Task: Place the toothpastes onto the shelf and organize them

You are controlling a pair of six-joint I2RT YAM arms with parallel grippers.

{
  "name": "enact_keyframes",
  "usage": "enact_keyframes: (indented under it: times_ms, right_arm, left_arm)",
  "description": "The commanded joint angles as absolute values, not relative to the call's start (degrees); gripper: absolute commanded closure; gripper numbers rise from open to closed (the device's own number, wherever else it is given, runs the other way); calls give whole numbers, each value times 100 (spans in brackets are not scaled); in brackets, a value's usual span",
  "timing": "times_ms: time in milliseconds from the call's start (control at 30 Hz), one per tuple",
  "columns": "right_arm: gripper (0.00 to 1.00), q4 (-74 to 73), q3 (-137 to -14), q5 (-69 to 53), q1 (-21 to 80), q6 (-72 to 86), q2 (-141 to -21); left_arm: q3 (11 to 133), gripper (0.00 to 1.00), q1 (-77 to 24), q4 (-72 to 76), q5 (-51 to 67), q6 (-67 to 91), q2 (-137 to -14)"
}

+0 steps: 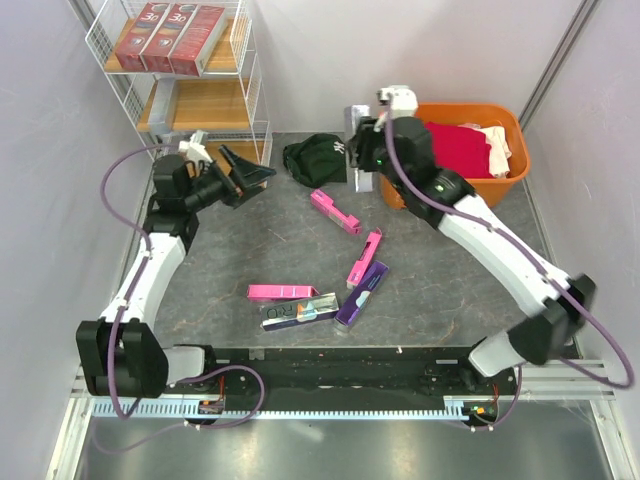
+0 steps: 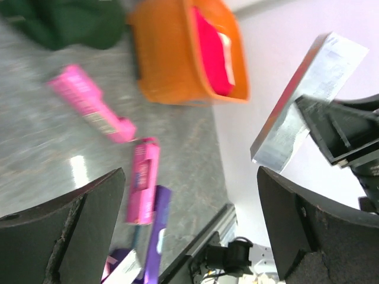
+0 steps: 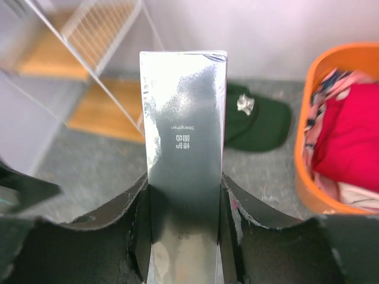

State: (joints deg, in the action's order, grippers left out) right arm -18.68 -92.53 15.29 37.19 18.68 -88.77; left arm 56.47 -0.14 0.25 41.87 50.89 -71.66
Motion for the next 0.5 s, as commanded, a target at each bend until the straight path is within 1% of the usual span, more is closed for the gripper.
enact_keyframes:
  times_ms: [0,33,67,133,233,300,400,467]
  right_arm:
    - [54,-99,-8317,1827,3656,2118,-7815]
    - [52,434,-7940,1846,3639,2196,-7492]
    - [52,666,-7754,1846,3639,2232,-7340]
    - [49,1297,-7289,1767,3621,2311,-6971]
    - [49,1922,-6840,1582,3621,2592,-6636]
    - [49,2161,-6654,1582,3621,2882,-6496]
    - [49,2767,-6250,1635,3621,3163,-6145]
    - [49,3172,-5986,1687,3621,3278,-6021]
  left_arm:
    - [5976,0,-728,1324,4140,5808,-7356]
    - [5985,0,-1008,1562,4157,5879,-7443]
    - [6020,0,-1150,2026,4201,5923,-7514]
    - [6143,0,-1546,2389,4288,6073,-7646]
    - [6284,0,-1968,3415,4508,6476,-8023]
    - [6337,0,-2204,4365,4623,6958,-8322]
    - [6459,0,-2495,5156,4755,7242,-8629]
    - [6547,0,-2636,5238,4843,7146,-8710]
